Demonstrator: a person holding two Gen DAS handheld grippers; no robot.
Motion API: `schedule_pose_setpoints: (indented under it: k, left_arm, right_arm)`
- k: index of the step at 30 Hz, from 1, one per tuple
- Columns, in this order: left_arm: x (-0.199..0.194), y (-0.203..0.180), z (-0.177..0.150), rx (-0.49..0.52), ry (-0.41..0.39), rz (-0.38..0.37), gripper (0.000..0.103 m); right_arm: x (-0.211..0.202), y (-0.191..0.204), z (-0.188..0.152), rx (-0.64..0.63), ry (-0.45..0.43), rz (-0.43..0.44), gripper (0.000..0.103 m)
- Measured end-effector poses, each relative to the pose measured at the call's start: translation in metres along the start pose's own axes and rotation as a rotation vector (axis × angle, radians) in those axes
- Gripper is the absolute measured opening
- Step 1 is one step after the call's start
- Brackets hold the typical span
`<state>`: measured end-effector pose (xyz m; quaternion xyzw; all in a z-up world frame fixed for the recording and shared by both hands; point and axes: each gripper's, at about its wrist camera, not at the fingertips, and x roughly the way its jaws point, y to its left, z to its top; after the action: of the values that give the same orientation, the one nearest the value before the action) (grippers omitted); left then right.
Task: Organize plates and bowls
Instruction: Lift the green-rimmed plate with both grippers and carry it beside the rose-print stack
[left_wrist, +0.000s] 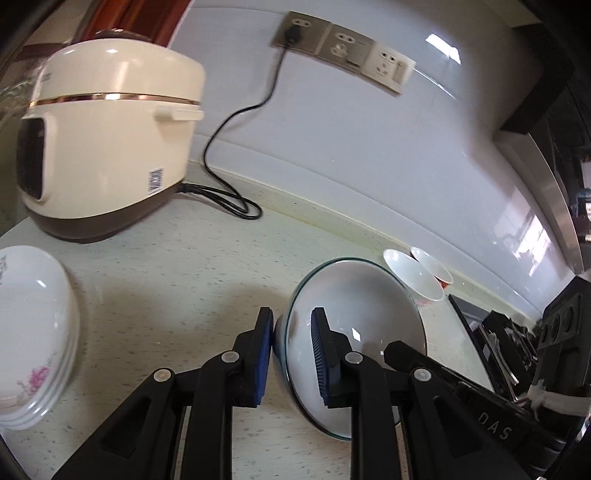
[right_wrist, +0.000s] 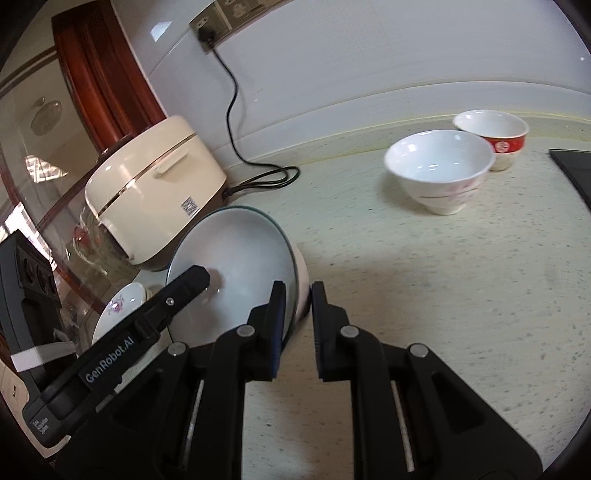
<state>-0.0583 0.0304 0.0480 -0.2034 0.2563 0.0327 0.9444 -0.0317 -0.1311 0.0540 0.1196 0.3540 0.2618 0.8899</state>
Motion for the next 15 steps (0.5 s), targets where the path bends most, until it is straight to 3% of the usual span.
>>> schedule_pose_setpoints:
  k: [15]
  left_arm:
    - [-0.021,0.037,-0.007,-0.03,-0.001,0.068,0.021]
  right_arm:
    - [0.022,0.038,-0.005,-0.033,0.042,0.067,0.017]
